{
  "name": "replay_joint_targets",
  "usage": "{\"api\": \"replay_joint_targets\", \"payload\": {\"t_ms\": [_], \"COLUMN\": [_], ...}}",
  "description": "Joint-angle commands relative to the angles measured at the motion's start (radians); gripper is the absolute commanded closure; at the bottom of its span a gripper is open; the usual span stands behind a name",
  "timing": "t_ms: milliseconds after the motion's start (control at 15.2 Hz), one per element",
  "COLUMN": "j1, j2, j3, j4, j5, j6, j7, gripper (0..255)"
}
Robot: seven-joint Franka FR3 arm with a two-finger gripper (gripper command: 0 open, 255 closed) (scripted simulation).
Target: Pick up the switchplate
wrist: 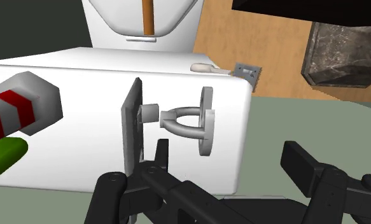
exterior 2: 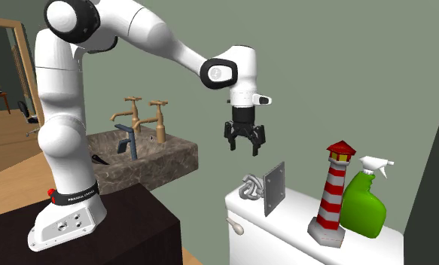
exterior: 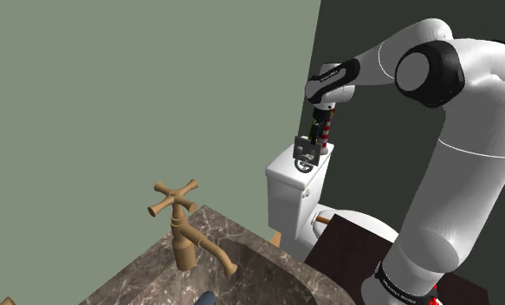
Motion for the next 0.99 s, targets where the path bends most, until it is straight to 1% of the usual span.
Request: {"api": "replay_joint_targets", "payload": {"t_ms": [0, 330, 396, 924], "j1": [-0.022, -0.108, -0.118, -0.129], "j2": [0.075, 0.263, 0.283, 0.329], "j3": [-0.005, 0.002, 0.005, 0.021], "j4": [0.061, 0.249, 0.271, 0.231], "j5": [0.041, 0.139, 0.148, 0.176], "j6": [0.012, 0.008, 0.006, 0.089], "j7": [-0.044, -0.141, -0.148, -0.164], "gripper": [0, 0, 0, 0]}}
